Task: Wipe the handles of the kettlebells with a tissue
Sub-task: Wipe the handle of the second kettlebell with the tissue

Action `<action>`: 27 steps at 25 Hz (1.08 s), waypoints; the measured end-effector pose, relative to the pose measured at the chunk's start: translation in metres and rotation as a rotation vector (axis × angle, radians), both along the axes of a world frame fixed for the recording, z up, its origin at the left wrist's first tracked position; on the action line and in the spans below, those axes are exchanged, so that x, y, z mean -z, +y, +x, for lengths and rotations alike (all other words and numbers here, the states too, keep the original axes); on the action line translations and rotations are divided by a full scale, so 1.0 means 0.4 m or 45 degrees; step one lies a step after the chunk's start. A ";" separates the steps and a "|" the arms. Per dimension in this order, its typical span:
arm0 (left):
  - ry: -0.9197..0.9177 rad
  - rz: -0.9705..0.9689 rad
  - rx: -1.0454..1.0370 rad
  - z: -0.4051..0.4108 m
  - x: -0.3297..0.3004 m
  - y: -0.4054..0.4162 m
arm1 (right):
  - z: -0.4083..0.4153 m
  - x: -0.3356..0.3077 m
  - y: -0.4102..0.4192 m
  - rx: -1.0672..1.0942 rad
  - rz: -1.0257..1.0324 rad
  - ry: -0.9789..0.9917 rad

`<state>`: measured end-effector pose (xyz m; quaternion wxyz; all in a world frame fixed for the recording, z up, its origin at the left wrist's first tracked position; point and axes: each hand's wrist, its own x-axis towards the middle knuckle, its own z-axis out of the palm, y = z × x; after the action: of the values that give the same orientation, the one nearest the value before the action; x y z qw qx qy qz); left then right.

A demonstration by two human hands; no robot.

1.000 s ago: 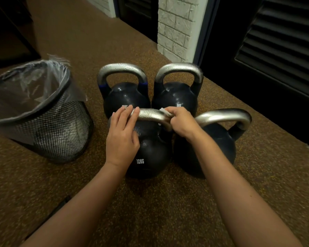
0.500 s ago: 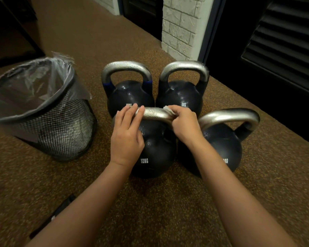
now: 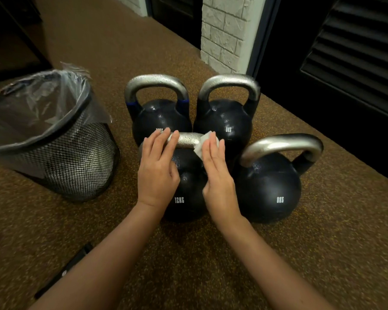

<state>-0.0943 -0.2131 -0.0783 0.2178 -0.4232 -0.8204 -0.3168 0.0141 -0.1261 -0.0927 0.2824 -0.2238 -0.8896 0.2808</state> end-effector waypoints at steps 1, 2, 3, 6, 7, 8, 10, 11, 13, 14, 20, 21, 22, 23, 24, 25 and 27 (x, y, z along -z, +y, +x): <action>0.002 -0.008 0.001 0.001 -0.001 -0.001 | 0.007 0.013 0.000 -0.016 0.029 -0.004; 0.004 -0.017 0.001 0.001 -0.002 -0.003 | 0.019 0.028 -0.001 -0.022 0.037 -0.004; 0.006 -0.023 0.001 0.001 -0.003 -0.003 | 0.029 0.040 0.000 -0.010 0.026 0.003; 0.003 -0.026 -0.012 0.001 -0.003 0.000 | 0.019 0.039 0.006 0.080 -0.035 0.040; 0.002 -0.028 -0.019 0.000 -0.002 0.000 | 0.010 0.029 0.003 0.078 -0.025 0.036; 0.003 -0.030 -0.022 0.001 -0.002 -0.001 | 0.005 0.021 0.001 0.054 0.010 0.026; 0.002 -0.035 -0.016 0.002 -0.001 -0.002 | 0.012 0.025 0.004 -0.012 0.098 -0.003; 0.001 -0.038 -0.012 0.003 -0.001 -0.002 | 0.022 0.033 0.007 -0.025 0.097 -0.011; 0.004 -0.035 -0.007 0.004 -0.003 -0.002 | 0.039 0.044 0.013 0.044 -0.026 0.000; 0.002 -0.031 -0.008 0.005 -0.004 -0.002 | 0.037 0.040 0.015 0.094 -0.109 0.022; -0.008 -0.033 -0.017 0.007 -0.003 0.000 | -0.005 -0.014 0.022 0.093 -0.028 0.045; -0.005 -0.033 -0.019 0.007 -0.004 0.000 | 0.007 -0.002 0.014 0.066 0.041 0.023; -0.004 -0.033 -0.022 0.007 -0.005 0.000 | 0.023 0.015 0.006 0.046 0.064 0.018; -0.008 -0.035 -0.025 0.008 -0.006 0.000 | 0.038 0.033 -0.002 0.040 0.031 0.028; -0.014 -0.038 -0.028 0.009 -0.007 -0.001 | 0.049 0.045 -0.007 0.050 -0.040 0.049; -0.018 -0.043 -0.032 0.009 -0.008 -0.001 | 0.051 0.051 -0.007 0.072 -0.120 0.076; -0.018 -0.054 -0.033 0.010 -0.008 -0.001 | 0.034 0.042 0.003 0.127 -0.243 0.148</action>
<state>-0.0901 -0.2137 -0.0750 0.2071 -0.4148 -0.8339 -0.2994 0.0279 -0.1248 -0.1094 0.3247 -0.2771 -0.8286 0.3623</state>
